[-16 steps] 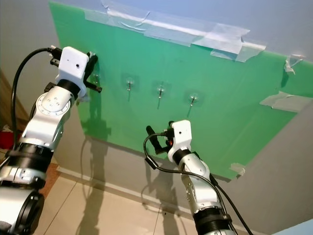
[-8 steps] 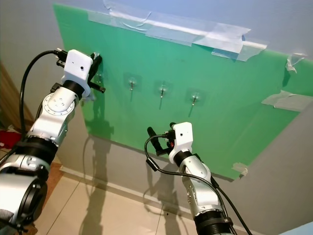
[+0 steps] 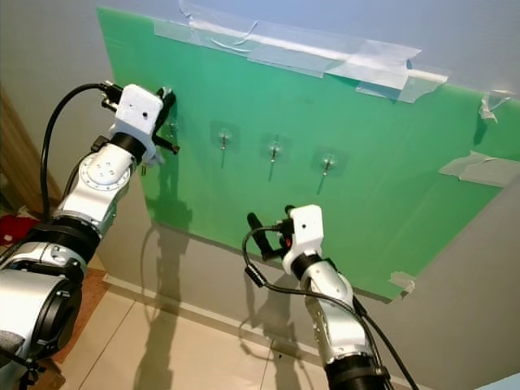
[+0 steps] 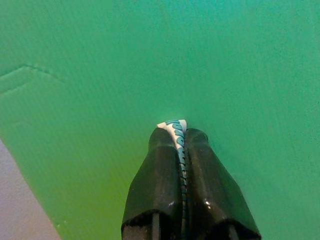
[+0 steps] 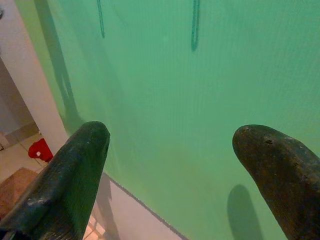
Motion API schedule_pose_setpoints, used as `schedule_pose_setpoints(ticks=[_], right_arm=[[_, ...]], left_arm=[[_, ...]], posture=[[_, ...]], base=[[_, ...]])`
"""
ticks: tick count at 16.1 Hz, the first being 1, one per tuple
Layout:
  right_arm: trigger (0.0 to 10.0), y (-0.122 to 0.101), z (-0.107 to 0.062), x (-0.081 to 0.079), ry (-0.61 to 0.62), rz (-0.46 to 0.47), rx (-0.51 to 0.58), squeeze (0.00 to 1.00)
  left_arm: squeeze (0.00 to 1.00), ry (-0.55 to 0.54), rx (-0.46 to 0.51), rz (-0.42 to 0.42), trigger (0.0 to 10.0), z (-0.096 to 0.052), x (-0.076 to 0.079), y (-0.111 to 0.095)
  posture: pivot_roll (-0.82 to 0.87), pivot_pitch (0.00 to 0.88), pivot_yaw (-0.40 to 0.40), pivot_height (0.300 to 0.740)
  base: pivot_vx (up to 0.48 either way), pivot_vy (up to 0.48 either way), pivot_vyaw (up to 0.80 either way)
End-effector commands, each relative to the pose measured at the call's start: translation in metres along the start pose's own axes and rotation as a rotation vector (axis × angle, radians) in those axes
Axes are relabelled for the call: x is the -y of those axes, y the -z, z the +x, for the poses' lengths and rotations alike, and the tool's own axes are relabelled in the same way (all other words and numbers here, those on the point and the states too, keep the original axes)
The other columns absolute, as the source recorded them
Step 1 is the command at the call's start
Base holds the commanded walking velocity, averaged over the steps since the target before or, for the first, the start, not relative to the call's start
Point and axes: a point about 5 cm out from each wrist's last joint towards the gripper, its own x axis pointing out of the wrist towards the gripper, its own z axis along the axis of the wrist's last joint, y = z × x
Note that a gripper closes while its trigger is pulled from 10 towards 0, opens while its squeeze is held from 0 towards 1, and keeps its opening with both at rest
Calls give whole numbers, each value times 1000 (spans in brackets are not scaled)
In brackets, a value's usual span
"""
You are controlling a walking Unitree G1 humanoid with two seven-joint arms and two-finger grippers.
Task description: Hang keys on a hook
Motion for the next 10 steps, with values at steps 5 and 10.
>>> schedule_pose_setpoints(ticks=[5,10], right_arm=[[10000,-5,-2,1,9,-9,11,0],[10000,-4,-3,0,2,-7,5,0]], left_arm=[[0,3,66,24,0,9,4,-15],[0,-41,138,-65,0,19,-5,-39]], posture=[[-44,0,-24,740],[-36,0,-23,740]], base=[[0,0,0],[0,0,0]])
